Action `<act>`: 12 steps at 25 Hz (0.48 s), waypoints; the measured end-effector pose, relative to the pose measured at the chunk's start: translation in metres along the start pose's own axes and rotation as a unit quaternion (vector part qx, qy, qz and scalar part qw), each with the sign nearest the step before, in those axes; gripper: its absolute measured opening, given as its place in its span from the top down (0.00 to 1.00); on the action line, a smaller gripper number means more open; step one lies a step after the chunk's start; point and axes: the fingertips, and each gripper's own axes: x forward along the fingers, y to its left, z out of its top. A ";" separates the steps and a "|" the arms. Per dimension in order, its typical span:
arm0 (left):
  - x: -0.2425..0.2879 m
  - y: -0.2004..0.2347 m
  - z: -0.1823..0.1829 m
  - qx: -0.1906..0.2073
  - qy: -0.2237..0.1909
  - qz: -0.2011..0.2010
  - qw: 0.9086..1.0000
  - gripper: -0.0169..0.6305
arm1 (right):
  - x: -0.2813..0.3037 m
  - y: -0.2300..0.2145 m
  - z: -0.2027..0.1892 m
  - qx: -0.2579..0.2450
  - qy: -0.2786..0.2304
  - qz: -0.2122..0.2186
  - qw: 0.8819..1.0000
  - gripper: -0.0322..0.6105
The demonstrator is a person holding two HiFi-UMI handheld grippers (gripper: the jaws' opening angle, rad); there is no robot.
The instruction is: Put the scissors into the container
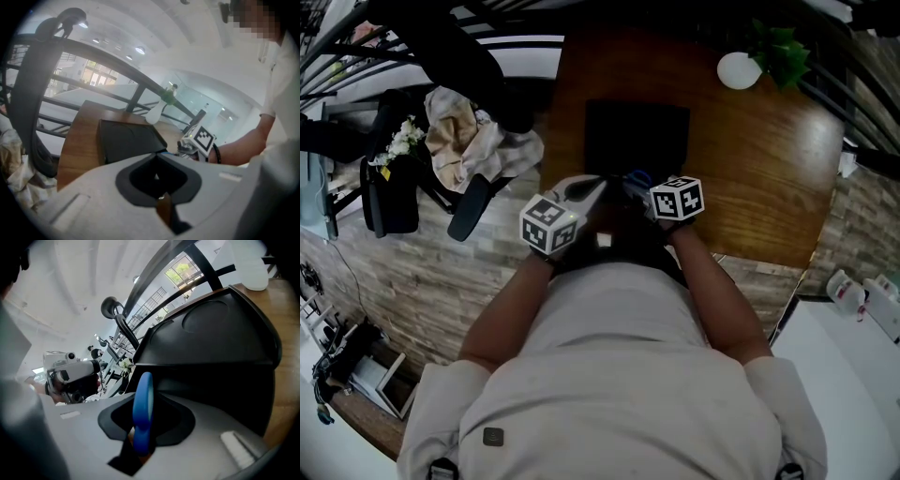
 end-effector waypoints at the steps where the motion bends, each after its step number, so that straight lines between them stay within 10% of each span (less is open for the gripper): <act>1: 0.000 0.001 0.000 -0.001 0.000 0.000 1.000 0.97 | 0.001 0.000 -0.001 -0.004 0.004 -0.002 1.000 0.81; 12: 0.000 0.001 0.001 -0.003 0.005 -0.009 1.000 0.97 | 0.002 -0.002 -0.010 -0.085 0.049 -0.053 0.994 0.59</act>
